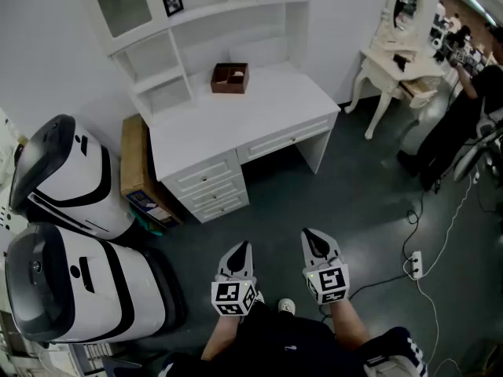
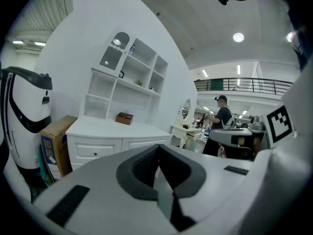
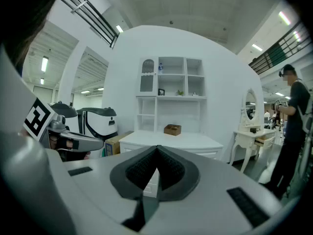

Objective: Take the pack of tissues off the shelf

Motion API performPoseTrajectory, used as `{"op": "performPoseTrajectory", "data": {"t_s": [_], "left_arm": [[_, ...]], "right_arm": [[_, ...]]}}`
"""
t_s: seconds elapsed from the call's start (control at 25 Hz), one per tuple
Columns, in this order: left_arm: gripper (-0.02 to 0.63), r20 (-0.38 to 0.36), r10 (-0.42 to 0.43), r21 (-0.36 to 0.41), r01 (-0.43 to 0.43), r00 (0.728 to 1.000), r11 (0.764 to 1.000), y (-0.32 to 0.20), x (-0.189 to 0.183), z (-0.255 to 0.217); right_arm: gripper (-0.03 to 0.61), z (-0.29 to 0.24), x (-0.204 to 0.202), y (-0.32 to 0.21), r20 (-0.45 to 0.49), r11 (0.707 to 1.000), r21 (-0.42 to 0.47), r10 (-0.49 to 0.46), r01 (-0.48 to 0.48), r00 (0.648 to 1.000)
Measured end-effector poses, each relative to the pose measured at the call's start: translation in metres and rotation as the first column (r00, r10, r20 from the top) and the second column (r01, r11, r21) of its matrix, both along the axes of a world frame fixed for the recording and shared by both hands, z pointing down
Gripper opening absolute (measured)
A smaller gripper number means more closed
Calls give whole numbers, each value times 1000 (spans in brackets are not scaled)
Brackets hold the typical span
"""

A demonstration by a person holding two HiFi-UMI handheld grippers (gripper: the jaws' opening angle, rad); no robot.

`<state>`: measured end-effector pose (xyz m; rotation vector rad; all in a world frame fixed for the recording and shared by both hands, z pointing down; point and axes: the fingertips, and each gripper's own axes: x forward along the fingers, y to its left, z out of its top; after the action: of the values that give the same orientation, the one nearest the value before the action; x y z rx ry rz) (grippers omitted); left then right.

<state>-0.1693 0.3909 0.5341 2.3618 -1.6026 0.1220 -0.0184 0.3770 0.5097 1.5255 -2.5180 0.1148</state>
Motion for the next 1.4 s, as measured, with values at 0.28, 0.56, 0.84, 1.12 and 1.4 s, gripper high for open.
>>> {"op": "performPoseTrajectory", "data": {"t_s": [0.28, 0.56, 0.84, 1.12, 1.4], "left_arm": [[3, 4, 14, 29, -14, 1000, 999, 14, 14, -5], [4, -5, 38, 26, -38, 999, 999, 18, 11, -3], [101, -51, 87, 26, -85, 995, 996, 8, 7, -1], [297, -51, 138, 18, -137, 989, 990, -6, 0, 3], [336, -21, 205, 50, -204, 979, 978, -20, -7, 4]], "right_arm": [[8, 1, 8, 15, -24, 1000, 13, -9, 9, 1000], [11, 2, 5, 18, 3, 1000, 7, 28, -28, 1000], [155, -1, 4, 12, 36, 999, 25, 45, -46, 998], [307, 3, -7, 5, 56, 999, 13, 48, -49, 997], [357, 8, -14, -1, 65, 993, 20, 117, -118, 991]]}}
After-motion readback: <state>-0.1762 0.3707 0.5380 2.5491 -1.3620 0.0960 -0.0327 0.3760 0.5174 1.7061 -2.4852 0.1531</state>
